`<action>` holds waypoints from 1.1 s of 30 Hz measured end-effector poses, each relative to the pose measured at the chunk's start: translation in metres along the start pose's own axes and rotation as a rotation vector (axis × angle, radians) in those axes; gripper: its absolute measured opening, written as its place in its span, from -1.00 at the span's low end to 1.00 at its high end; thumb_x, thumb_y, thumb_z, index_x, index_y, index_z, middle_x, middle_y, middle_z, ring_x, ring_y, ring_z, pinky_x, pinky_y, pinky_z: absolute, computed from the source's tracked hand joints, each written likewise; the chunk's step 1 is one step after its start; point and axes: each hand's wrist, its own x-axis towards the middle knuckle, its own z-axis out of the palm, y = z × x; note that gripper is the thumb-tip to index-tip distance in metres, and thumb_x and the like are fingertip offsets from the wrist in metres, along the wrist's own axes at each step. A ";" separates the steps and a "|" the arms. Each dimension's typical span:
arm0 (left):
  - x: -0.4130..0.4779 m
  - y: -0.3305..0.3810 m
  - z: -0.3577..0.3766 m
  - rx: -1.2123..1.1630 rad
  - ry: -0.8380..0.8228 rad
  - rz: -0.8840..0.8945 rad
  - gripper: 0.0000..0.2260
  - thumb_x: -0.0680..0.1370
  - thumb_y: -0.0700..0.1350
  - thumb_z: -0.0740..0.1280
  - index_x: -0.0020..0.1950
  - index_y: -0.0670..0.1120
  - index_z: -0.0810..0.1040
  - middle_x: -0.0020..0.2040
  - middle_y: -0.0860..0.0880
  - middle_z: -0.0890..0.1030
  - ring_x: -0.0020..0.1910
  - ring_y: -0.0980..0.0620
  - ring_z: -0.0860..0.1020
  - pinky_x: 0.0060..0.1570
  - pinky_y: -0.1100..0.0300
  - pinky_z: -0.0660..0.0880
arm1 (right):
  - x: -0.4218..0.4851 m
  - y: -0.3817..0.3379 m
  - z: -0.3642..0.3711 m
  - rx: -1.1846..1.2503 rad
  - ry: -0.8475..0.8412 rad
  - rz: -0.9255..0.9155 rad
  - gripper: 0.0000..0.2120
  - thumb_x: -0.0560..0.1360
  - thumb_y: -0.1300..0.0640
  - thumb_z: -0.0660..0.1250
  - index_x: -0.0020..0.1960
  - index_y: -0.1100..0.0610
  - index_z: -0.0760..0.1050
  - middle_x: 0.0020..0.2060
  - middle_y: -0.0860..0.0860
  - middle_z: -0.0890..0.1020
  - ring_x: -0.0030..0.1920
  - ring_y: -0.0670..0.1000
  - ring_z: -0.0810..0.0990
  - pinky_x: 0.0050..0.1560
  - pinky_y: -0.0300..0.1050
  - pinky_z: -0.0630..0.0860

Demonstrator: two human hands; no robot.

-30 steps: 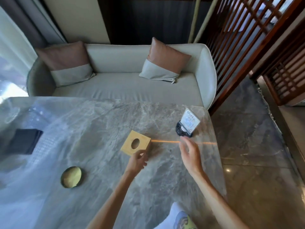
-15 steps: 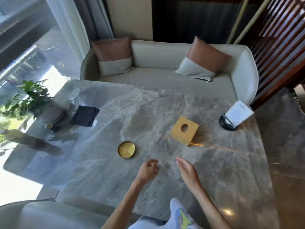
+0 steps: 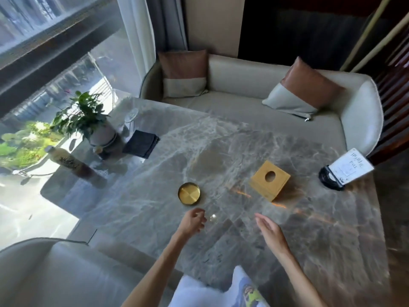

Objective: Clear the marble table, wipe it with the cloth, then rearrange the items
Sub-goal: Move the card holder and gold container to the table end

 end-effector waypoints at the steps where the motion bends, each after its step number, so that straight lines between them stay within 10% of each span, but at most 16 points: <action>1: -0.001 -0.001 -0.004 0.004 0.003 -0.010 -0.87 0.64 -0.15 0.14 0.09 -0.07 0.46 -0.10 -0.14 0.53 -0.35 0.03 0.45 -0.35 0.22 0.35 | 0.000 -0.001 0.000 -0.008 0.007 0.019 -0.73 0.60 0.16 0.23 0.26 0.19 0.51 0.23 0.14 0.59 0.25 0.10 0.55 0.27 -0.01 0.45; 14: 0.089 -0.001 -0.115 0.034 0.135 -0.005 -0.84 0.58 -0.15 0.20 0.00 -0.11 0.57 -0.19 -0.14 0.60 -0.28 -0.08 0.52 -0.27 0.12 0.41 | 0.046 -0.050 0.097 -0.003 0.008 0.127 -0.69 0.61 0.06 0.22 0.31 0.11 0.48 0.11 0.03 0.62 -0.09 -0.09 0.62 -0.16 -0.25 0.53; 25: 0.191 -0.011 -0.137 0.161 -0.027 -0.163 -0.67 0.53 -0.17 0.19 0.29 -0.13 0.48 0.17 -0.26 0.57 0.14 -0.25 0.55 0.12 -0.13 0.57 | 0.127 -0.063 0.214 -0.111 0.110 0.356 -0.67 0.59 0.09 0.23 0.33 0.14 0.49 0.24 0.08 0.58 0.16 0.08 0.58 0.24 0.05 0.52; 29: 0.197 -0.002 -0.140 0.097 -0.069 -0.235 -0.67 0.54 -0.21 0.16 0.30 -0.15 0.45 -0.10 -0.11 0.53 -0.27 -0.01 0.49 -0.19 0.06 0.53 | 0.143 -0.062 0.233 -0.090 0.142 0.446 -0.59 0.57 0.08 0.23 0.40 0.13 0.41 0.31 0.10 0.54 0.19 0.04 0.56 0.28 0.03 0.48; 33: 0.205 -0.002 -0.143 0.061 -0.122 -0.293 -0.67 0.53 -0.19 0.18 0.29 -0.12 0.43 0.02 -0.15 0.56 -0.11 -0.07 0.54 -0.27 0.10 0.53 | 0.150 -0.070 0.244 -0.058 0.161 0.536 -0.58 0.57 0.11 0.22 0.43 0.10 0.39 0.28 0.08 0.55 0.20 0.06 0.55 0.27 0.01 0.46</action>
